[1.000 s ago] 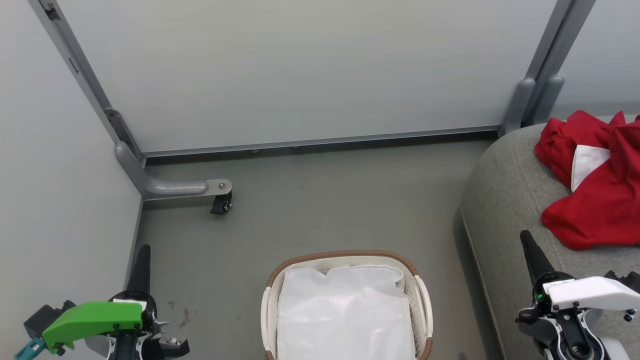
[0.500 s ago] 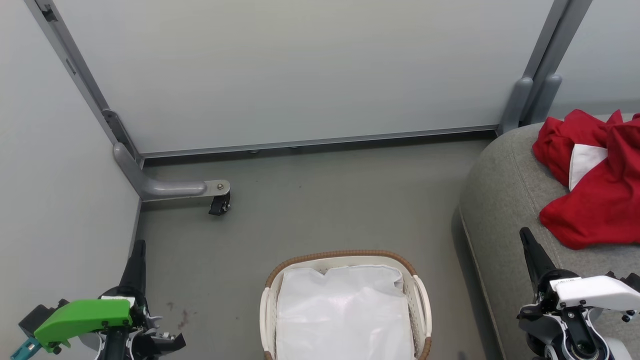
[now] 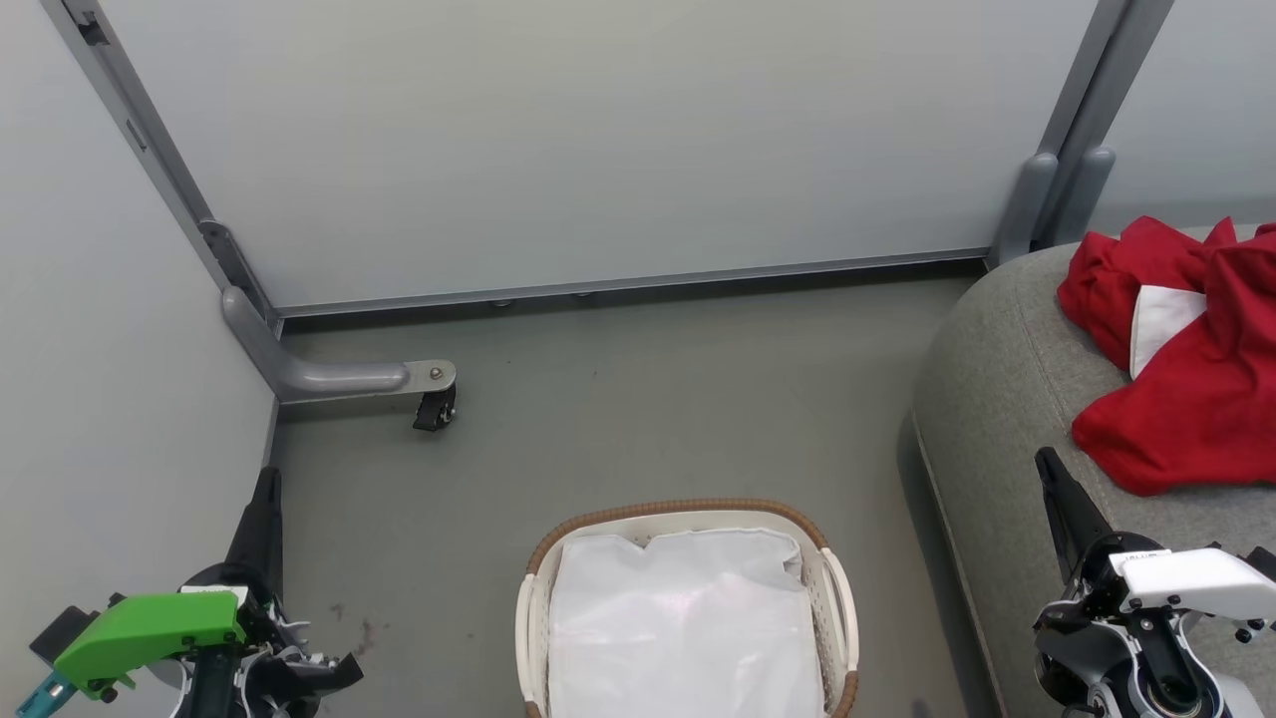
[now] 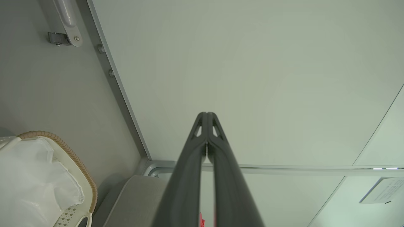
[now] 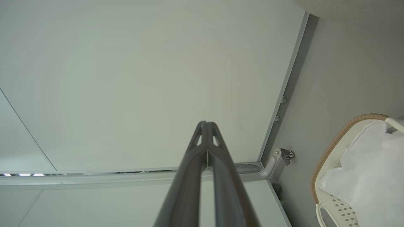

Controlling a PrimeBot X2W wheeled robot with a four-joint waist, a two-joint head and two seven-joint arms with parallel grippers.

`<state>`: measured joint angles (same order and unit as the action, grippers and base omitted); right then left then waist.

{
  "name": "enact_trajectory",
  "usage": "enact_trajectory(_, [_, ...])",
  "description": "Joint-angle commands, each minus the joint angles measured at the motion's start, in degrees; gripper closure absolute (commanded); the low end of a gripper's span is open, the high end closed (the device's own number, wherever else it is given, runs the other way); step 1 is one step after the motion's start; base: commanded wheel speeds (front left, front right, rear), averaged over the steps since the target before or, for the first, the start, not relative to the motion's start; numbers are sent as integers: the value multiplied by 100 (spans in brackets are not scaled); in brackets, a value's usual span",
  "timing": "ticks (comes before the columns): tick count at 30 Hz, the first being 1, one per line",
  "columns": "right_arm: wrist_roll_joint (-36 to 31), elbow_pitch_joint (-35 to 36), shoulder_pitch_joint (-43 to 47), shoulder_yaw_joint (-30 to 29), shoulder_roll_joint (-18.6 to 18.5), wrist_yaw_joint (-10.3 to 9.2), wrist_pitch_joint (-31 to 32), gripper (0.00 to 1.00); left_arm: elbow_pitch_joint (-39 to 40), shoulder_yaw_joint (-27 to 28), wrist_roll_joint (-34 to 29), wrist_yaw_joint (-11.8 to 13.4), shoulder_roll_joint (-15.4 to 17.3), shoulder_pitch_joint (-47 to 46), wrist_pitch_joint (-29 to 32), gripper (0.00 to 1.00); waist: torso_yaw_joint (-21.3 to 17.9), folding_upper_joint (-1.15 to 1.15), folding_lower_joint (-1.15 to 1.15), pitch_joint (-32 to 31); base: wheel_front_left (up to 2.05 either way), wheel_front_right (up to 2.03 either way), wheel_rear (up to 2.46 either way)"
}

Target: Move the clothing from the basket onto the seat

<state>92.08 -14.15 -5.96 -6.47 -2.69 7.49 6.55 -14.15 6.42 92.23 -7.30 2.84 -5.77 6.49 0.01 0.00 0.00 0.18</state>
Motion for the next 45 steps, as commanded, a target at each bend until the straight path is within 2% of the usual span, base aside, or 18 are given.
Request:
enact_trajectory(1, [41, 28, -45, -16, -36, 0, 18, 100, 23, 23, 33, -38, 24, -78, 18, 100, -1, 0, 0, 0, 0, 0, 0])
enact_trajectory(45, [42, 26, -44, -14, -35, -1, 17, 100, 19, 29, 20, -37, 15, -75, 26, 100, -1, 0, 0, 0, 0, 0, 0])
